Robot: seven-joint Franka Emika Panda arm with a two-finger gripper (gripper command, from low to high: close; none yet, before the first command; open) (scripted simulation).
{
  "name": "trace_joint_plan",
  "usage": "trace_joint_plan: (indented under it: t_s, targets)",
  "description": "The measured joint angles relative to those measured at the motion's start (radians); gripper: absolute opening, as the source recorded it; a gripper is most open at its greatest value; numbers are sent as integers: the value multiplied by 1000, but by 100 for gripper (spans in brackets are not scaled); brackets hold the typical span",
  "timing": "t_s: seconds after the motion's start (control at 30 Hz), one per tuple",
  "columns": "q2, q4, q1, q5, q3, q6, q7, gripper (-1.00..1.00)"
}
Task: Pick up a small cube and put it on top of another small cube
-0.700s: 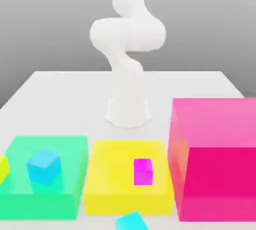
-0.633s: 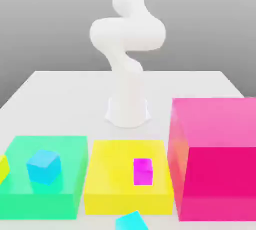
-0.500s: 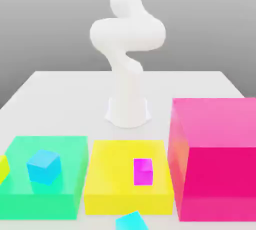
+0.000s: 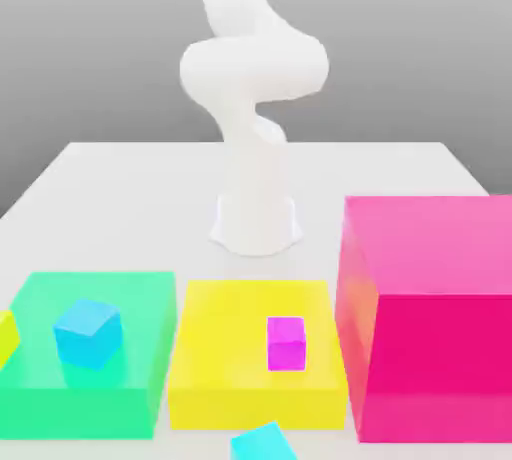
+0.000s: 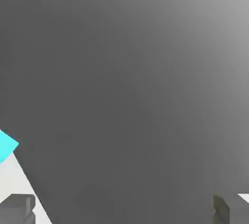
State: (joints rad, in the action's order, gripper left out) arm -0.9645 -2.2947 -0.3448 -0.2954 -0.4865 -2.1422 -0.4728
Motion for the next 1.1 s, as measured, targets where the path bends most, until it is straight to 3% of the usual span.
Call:
trace_joint_plan:
  t_s: [0.37,0.63,0.9,1.1]
  targets:
    - [69,-10,-229,-139,-302,-31,-566,0]
    - [172,-14,-482,-243,-570,-91,-947,0]
    - [262,-6,-869,-383,-918,-157,-1271,0]
    - [248,16,-1235,-554,-1212,-170,-1449,0]
